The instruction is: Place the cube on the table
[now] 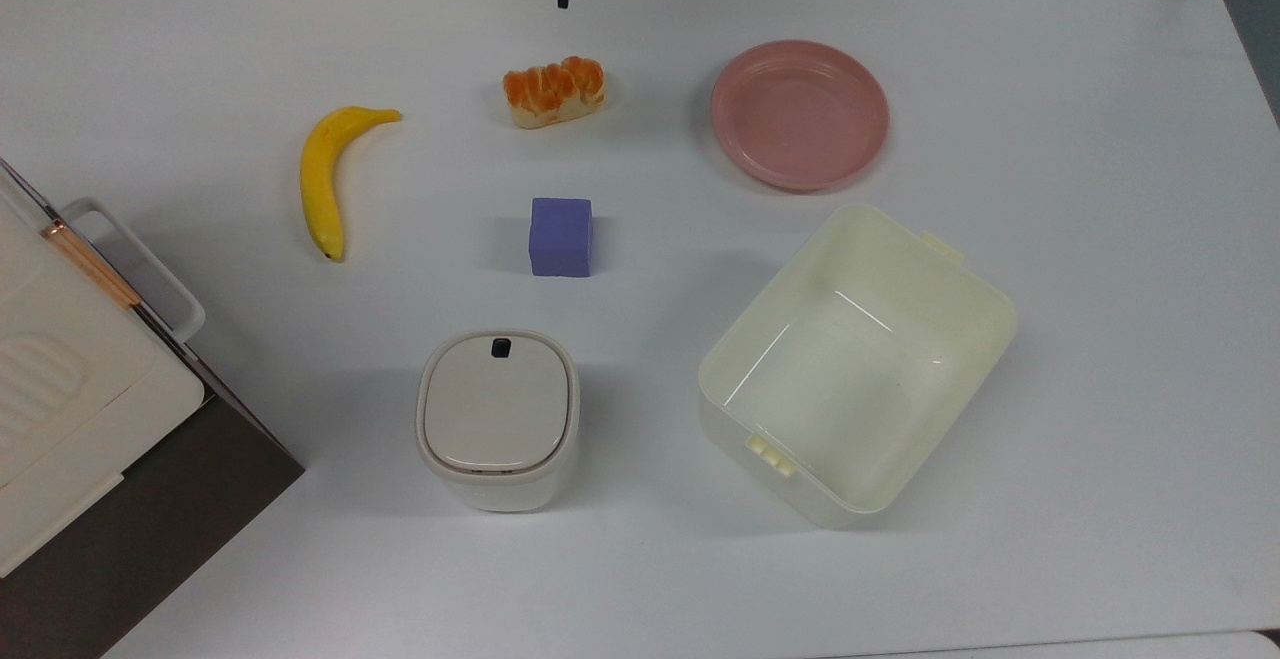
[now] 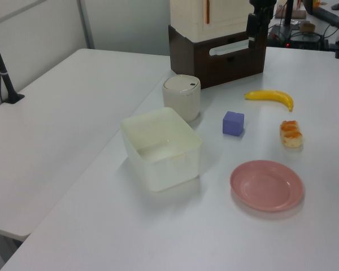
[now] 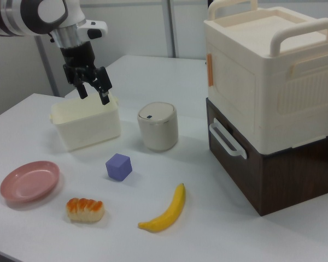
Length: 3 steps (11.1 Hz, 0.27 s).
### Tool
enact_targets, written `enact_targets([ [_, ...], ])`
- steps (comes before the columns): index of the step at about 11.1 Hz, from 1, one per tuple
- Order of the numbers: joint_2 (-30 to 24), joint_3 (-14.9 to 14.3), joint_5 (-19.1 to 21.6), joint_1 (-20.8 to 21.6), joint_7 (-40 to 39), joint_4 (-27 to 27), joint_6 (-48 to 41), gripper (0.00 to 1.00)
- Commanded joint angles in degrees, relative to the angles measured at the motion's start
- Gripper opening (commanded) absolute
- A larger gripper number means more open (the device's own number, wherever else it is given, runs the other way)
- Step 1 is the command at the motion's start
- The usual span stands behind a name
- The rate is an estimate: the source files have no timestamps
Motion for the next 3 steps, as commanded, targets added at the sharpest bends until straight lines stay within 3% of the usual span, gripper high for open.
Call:
enact_targets([
  [1, -0.64, -0.38, 1.55, 0.47, 0.46, -0.47, -2.92, 1.00],
  [3, -0.55, -0.38, 2.25, 0.38, 0.38, -0.38, -2.74, 1.00],
])
